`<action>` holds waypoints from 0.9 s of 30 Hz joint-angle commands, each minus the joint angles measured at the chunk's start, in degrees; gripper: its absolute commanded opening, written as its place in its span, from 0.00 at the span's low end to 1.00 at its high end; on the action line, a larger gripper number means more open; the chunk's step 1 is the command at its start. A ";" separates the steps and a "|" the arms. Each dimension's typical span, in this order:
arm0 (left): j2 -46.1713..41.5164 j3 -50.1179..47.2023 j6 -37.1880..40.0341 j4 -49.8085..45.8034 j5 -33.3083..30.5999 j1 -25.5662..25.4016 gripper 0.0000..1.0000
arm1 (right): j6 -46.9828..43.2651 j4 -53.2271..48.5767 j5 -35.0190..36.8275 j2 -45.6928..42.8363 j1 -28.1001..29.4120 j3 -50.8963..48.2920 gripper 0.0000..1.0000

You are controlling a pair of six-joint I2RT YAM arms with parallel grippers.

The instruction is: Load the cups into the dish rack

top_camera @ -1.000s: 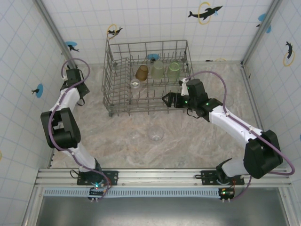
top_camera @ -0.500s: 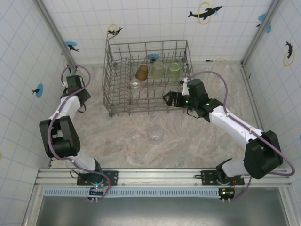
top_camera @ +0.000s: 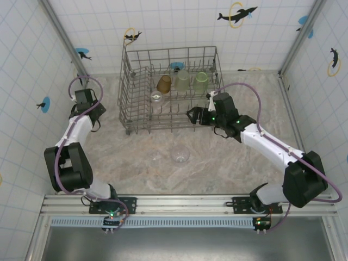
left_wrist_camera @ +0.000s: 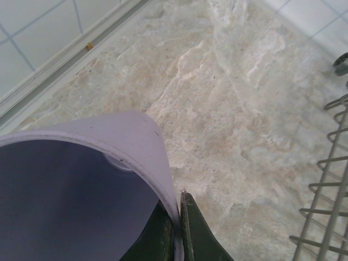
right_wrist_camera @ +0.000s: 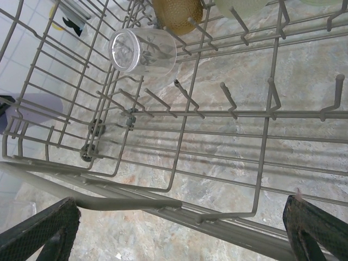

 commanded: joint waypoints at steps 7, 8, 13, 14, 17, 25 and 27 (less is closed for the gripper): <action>-4.00 -0.87 -2.39 3.11 3.18 0.20 0.00 | 0.78 -4.24 1.22 -0.12 1.38 1.88 0.99; -4.32 -1.02 -2.55 3.21 3.45 0.19 0.00 | 0.84 -4.27 1.30 -0.02 1.50 1.88 0.99; -6.41 -2.42 -3.94 4.98 4.18 0.27 0.00 | 1.15 -4.36 1.44 0.32 2.18 2.23 0.99; -6.87 -2.77 -4.14 5.65 4.56 0.18 0.00 | 1.15 -4.56 1.51 0.41 2.29 2.39 0.99; -7.72 -3.19 -4.97 7.22 6.07 0.22 0.00 | 1.04 -4.79 1.92 0.50 2.65 2.83 0.99; -8.03 -2.49 -7.08 10.10 10.96 0.19 0.00 | 1.06 -5.04 2.48 0.75 3.44 3.21 0.99; -8.23 -2.49 -7.74 11.15 12.23 0.19 0.00 | 1.06 -5.01 2.63 0.93 3.61 3.44 0.99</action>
